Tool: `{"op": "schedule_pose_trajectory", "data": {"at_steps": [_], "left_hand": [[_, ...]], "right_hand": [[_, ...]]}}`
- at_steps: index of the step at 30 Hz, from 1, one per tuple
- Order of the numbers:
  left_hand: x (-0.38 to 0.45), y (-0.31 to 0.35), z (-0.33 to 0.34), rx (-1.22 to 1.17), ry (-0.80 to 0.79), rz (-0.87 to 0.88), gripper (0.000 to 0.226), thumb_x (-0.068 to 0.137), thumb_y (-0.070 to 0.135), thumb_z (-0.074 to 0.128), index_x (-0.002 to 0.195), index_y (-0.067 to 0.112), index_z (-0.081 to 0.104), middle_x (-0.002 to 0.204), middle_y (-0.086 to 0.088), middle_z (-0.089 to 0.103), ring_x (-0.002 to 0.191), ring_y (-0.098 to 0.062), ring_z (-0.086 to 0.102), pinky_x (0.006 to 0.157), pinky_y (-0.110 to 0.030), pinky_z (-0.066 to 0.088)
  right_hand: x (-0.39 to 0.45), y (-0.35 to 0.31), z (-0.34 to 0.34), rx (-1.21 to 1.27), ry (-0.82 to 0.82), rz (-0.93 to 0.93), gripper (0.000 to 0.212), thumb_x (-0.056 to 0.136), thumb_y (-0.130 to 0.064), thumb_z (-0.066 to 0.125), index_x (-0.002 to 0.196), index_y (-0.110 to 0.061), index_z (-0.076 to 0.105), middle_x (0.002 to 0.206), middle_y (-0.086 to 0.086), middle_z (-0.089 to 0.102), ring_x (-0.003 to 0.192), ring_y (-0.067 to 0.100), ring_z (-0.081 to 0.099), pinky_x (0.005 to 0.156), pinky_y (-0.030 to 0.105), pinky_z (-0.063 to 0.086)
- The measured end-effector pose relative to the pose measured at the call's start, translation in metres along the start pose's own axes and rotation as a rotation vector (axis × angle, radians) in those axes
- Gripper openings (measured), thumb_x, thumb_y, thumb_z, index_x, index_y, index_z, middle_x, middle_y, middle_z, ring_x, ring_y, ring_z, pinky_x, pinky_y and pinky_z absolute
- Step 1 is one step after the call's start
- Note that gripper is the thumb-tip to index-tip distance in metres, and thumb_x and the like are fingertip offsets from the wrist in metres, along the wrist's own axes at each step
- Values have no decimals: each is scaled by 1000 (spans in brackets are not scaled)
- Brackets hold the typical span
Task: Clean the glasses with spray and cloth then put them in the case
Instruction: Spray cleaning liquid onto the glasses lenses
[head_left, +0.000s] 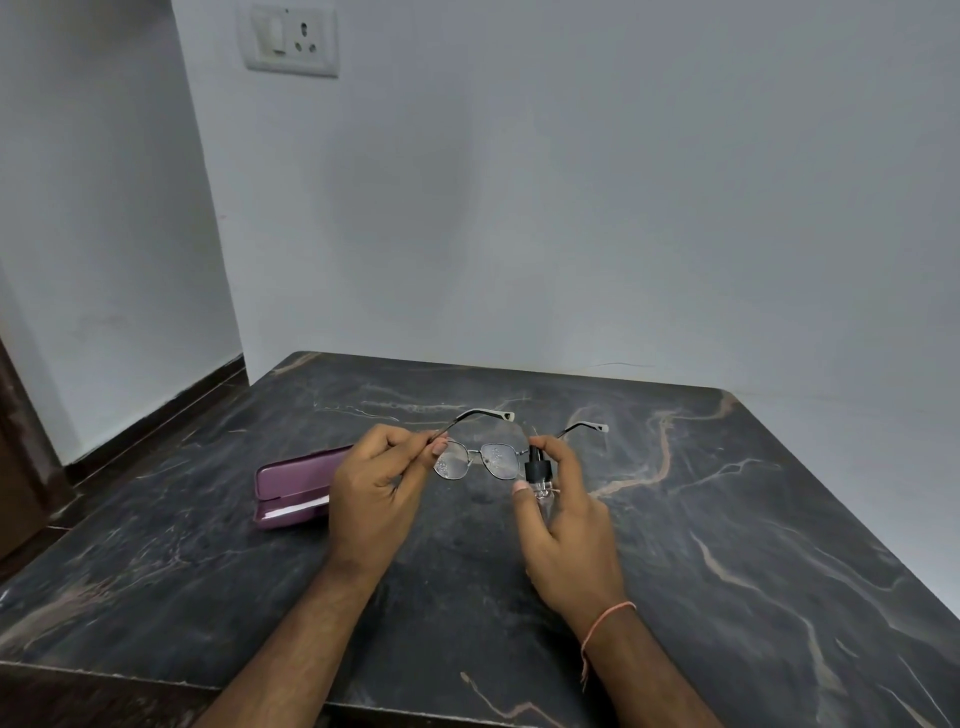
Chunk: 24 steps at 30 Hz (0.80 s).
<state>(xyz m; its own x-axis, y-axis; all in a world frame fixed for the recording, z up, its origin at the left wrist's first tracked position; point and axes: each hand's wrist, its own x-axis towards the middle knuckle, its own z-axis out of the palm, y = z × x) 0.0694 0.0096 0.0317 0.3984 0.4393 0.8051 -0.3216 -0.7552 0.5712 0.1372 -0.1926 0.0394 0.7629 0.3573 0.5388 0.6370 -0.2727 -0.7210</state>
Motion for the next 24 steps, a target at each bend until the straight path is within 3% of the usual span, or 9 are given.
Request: {"op": "schedule_pose_trajectory", "data": {"at_steps": [4, 8, 11, 14, 16, 19, 21, 24], "left_hand": [[1, 2, 0, 11, 1, 2, 17, 100, 17, 78, 113, 11, 86, 86, 6, 64, 77, -16, 65, 69, -23, 52], [1, 0, 0, 26, 21, -16, 16, 100, 18, 78, 113, 13, 87, 85, 4, 64, 76, -17, 65, 67, -31, 53], [3, 1, -2, 46, 59, -49, 16, 101, 18, 78, 114, 15, 87, 84, 5, 63, 74, -15, 63, 65, -26, 50], [3, 4, -4, 48, 82, -72, 16, 101, 17, 78, 115, 14, 86, 84, 6, 63, 73, -11, 62, 67, -16, 47], [3, 5, -5, 44, 86, -81, 16, 101, 15, 78, 114, 12, 86, 85, 8, 63, 74, -6, 62, 69, -10, 45], [3, 4, -6, 38, 79, -97, 16, 102, 18, 77, 114, 13, 85, 85, 7, 63, 74, -7, 62, 68, -11, 46], [3, 3, -6, 33, 65, -108, 16, 103, 22, 76, 115, 15, 85, 85, 5, 63, 73, -12, 62, 65, -18, 49], [2, 3, -6, 35, 49, -114, 21, 102, 27, 74, 112, 13, 86, 84, 4, 63, 71, -14, 60, 64, -14, 45]], "right_hand": [[0, 1, 0, -19, 20, -4, 48, 103, -32, 60, 145, -49, 44, 60, -10, 63, 52, 9, 58, 58, 35, 51], [1, 2, 1, -25, 46, -1, 52, 104, -37, 60, 150, -50, 38, 60, -11, 61, 56, 7, 61, 59, 33, 49], [0, 4, -1, 18, 30, 36, 56, 104, -45, 59, 152, -49, 32, 64, -14, 62, 59, 5, 61, 68, 39, 58], [4, 8, -2, 44, 30, 86, 59, 103, -50, 61, 153, -46, 30, 94, -20, 65, 72, 5, 65, 81, 39, 60], [8, 13, -4, 107, 35, 125, 58, 103, -42, 64, 152, -43, 33, 99, -19, 68, 78, 5, 69, 84, 39, 61], [11, 22, -10, 227, 19, 201, 58, 102, -24, 62, 150, -43, 35, 100, -5, 74, 82, 18, 73, 78, 41, 63], [15, 30, -13, 201, 20, 209, 58, 103, -22, 60, 154, -39, 35, 106, -6, 71, 87, 15, 71, 78, 31, 58], [24, 46, -22, 69, 109, 185, 51, 105, -26, 62, 152, -27, 43, 126, -5, 65, 108, 13, 66, 90, 29, 49]]}}
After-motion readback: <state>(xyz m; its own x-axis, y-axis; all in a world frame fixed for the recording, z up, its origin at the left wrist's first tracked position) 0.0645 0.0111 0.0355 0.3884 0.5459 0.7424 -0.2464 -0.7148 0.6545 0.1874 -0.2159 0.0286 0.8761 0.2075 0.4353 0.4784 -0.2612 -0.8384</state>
